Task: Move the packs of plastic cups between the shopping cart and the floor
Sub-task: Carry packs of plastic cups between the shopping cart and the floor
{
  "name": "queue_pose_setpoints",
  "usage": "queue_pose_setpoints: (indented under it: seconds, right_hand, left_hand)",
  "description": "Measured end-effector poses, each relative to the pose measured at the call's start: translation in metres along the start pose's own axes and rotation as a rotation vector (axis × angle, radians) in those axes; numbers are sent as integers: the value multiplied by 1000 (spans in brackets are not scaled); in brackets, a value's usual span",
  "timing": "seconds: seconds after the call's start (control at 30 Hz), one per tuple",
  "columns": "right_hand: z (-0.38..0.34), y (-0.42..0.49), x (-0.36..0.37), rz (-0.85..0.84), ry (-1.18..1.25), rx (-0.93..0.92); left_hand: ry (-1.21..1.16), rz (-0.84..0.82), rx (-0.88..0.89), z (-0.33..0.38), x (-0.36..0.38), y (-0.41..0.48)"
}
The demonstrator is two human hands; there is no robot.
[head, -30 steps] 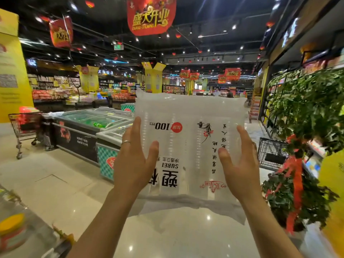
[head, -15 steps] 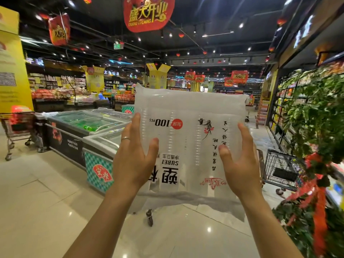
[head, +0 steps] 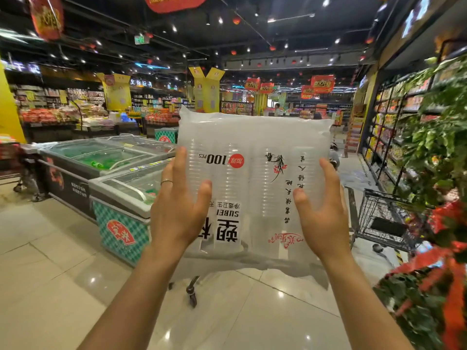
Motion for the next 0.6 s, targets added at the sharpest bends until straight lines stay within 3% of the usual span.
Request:
queue_pose_setpoints:
  seconds: [0.6]
  right_hand:
    - [179, 215, 192, -47, -21, 23]
  left_hand:
    - [-29, -38, -35, -102, 250, 205]
Point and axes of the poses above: each hand's wrist, its own y-axis towards the middle knuckle, its own x-axis out of the palm, z = x × y, the point moved 8 cm from there along y, towards the middle knuckle, and after that the axes turned 1 degree about -x, right-handed, at the moved point
